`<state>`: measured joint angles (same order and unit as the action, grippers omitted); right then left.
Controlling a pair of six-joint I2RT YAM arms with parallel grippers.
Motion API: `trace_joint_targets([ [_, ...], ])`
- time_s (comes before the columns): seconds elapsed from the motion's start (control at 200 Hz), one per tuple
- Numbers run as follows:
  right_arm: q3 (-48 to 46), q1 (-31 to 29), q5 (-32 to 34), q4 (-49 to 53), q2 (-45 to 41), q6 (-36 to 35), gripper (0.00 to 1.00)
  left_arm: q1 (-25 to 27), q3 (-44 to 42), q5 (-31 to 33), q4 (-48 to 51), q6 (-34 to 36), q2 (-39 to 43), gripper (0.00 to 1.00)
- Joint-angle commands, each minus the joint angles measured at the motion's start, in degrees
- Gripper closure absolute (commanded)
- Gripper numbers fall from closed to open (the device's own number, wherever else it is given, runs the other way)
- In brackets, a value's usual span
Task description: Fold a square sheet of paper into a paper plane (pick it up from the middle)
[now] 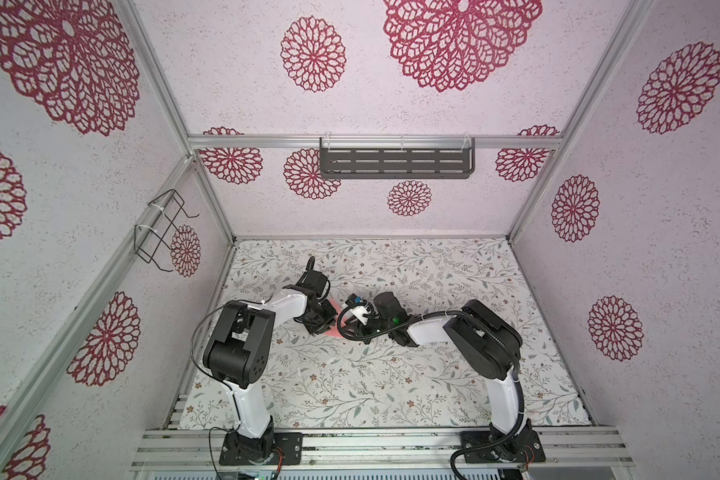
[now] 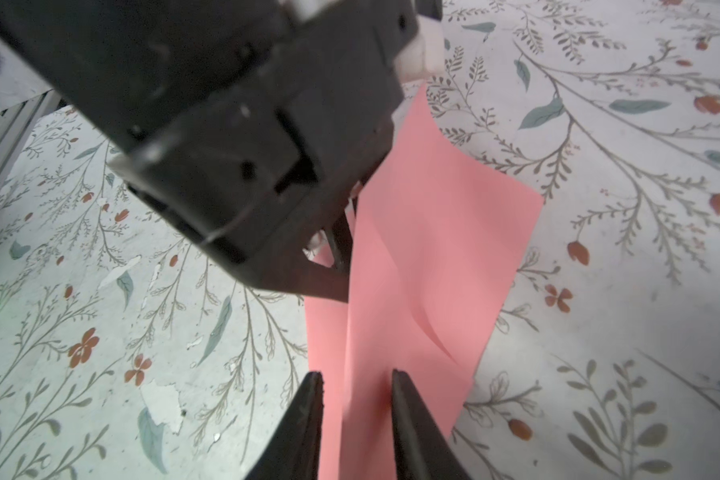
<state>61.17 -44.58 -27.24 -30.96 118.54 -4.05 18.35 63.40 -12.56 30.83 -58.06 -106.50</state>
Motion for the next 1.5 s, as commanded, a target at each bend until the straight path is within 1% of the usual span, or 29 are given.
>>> trace_joint_targets([
  [0.0, 1.15, -0.16, -1.23, -0.01, 0.20, -0.68, 0.75, 0.40, -0.55, 0.96, 3.97, -0.03, -0.61, 0.79],
  [0.095, 1.16, -0.16, -2.08, 0.03, 0.42, -0.27, 0.87, 0.43, -0.57, 0.96, 3.72, -0.04, 0.05, 0.79],
  [0.19, 1.49, -0.16, -2.87, 0.51, 0.81, 0.34, 0.93, 0.30, -0.38, 1.02, 3.54, 0.14, 1.62, 0.77],
  [0.245, 1.83, -0.08, -3.17, 1.10, 1.12, 0.67, 0.95, 0.15, -0.36, 1.50, 3.45, 0.14, 3.25, 0.75],
  [0.34, 2.40, -0.08, -3.90, 1.97, 1.47, 2.14, 0.96, -0.37, -1.09, 3.69, 3.62, -0.36, 7.01, 0.72],
  [0.435, 3.26, -0.08, -5.08, 2.91, 1.84, 4.03, 0.96, -0.94, -4.12, 5.95, 2.01, -1.80, 11.29, 0.70],
  [0.655, 5.84, 0.02, -9.65, 5.38, 4.47, 9.02, 0.97, -1.33, -14.16, 4.25, -9.44, -5.39, 17.77, 0.69],
  [0.876, 7.30, 0.10, -11.38, 8.09, 5.75, 11.47, 0.97, -1.40, -20.63, 3.10, -17.01, -7.68, 21.54, 0.66],
  [1.061, 9.03, 0.02, -12.57, 11.15, 7.37, 14.36, 0.97, -1.56, -24.48, 3.49, -20.66, -9.36, 23.30, 0.64],
  [1.136, 8.69, 0.09, -11.70, 11.17, 7.59, 16.63, 0.98, -1.78, -25.22, 3.60, -21.65, -9.69, 23.77, 0.64],
  [1.201, 7.49, 0.10, -11.16, 9.86, 7.21, 18.81, 0.98, -1.74, -24.97, 2.33, -23.14, -9.04, 23.73, 0.64],
  [1.286, 5.07, 0.32, -8.65, 8.12, 5.20, 21.16, 0.98, -1.66, -23.59, 1.30, -24.02, -7.40, 23.53, 0.63],
  [1.406, -0.35, 0.98, -3.42, 5.63, -0.41, 22.86, 0.97, -1.09, -22.03, 0.45, -24.86, -5.89, 23.79, 0.63],
  [1.491, -5.01, 1.89, 1.75, 4.74, -5.40, 23.86, 0.97, -0.69, -21.30, -0.04, -25.38, -5.53, 23.63, 0.63],
])
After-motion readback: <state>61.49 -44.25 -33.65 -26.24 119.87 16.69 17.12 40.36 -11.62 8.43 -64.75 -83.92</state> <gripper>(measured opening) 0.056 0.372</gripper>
